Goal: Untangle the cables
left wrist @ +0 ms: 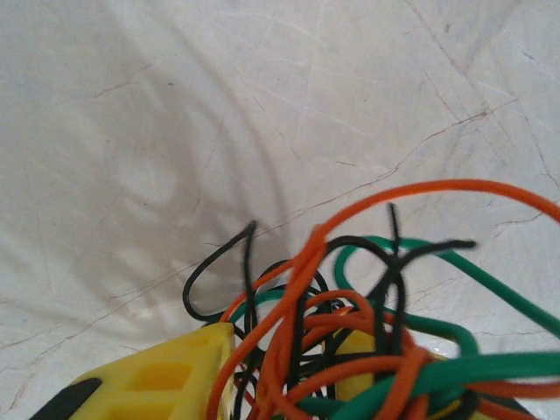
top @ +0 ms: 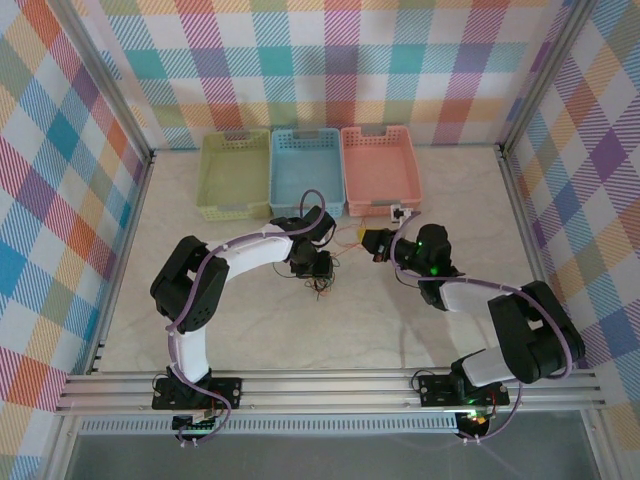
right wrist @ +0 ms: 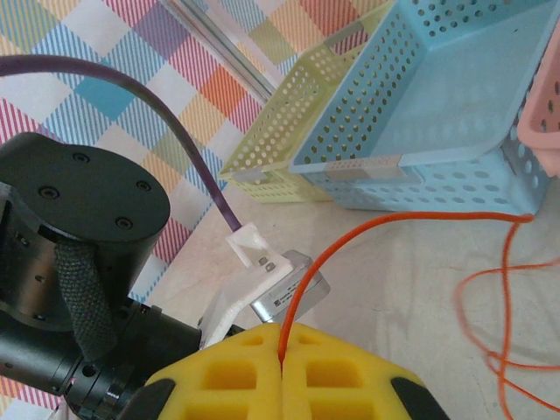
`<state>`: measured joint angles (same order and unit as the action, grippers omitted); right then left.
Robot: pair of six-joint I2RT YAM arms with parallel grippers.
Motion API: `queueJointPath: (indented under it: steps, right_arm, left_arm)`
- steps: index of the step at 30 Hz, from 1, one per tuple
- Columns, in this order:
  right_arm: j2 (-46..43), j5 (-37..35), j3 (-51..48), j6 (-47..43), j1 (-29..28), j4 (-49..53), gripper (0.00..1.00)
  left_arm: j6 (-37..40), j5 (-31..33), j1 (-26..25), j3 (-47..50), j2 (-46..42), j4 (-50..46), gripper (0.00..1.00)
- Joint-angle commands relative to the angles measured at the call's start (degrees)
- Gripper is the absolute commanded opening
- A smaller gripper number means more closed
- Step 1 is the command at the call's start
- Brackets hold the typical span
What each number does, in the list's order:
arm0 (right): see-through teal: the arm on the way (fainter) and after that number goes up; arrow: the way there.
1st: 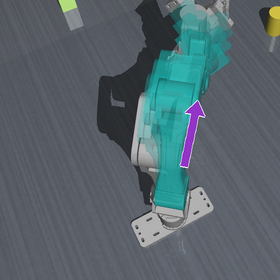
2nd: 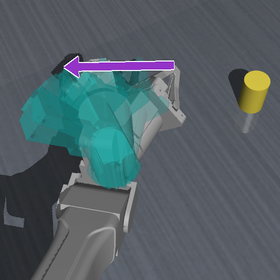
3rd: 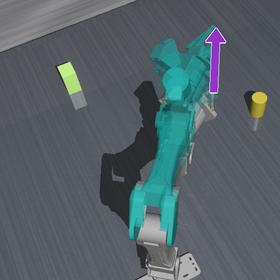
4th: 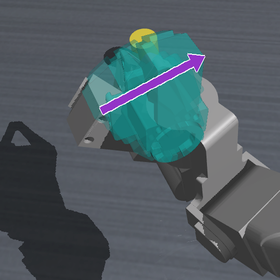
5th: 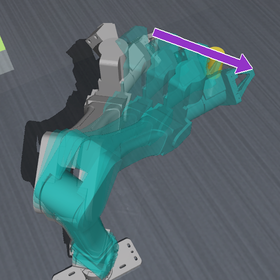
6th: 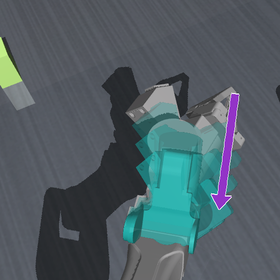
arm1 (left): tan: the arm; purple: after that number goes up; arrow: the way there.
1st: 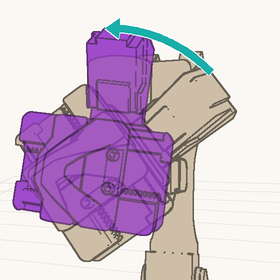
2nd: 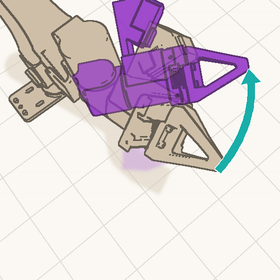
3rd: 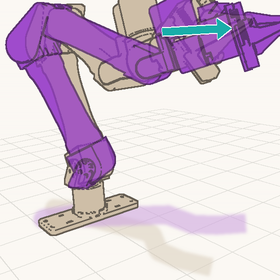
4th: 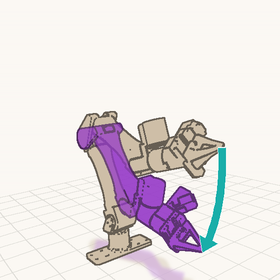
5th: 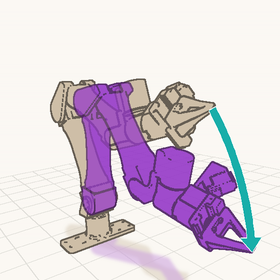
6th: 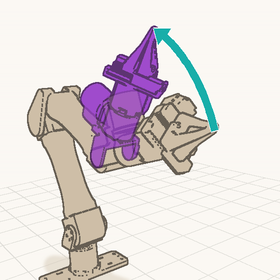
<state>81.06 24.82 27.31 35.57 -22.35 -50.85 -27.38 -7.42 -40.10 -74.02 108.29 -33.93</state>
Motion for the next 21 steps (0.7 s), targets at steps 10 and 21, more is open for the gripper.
queueJointPath:
  steps: [10,21]
  right_arm:
    - [-13.07,-1.35,4.18,-0.56,4.65,11.10,0.00]
    - [-19.01,-1.94,6.70,-2.09,7.64,22.52,0.00]
  left_arm:
    - [-0.50,2.67,0.63,1.73,0.82,-4.62,0.22]
    - [-1.17,3.12,0.81,2.34,0.25,-4.48,0.10]
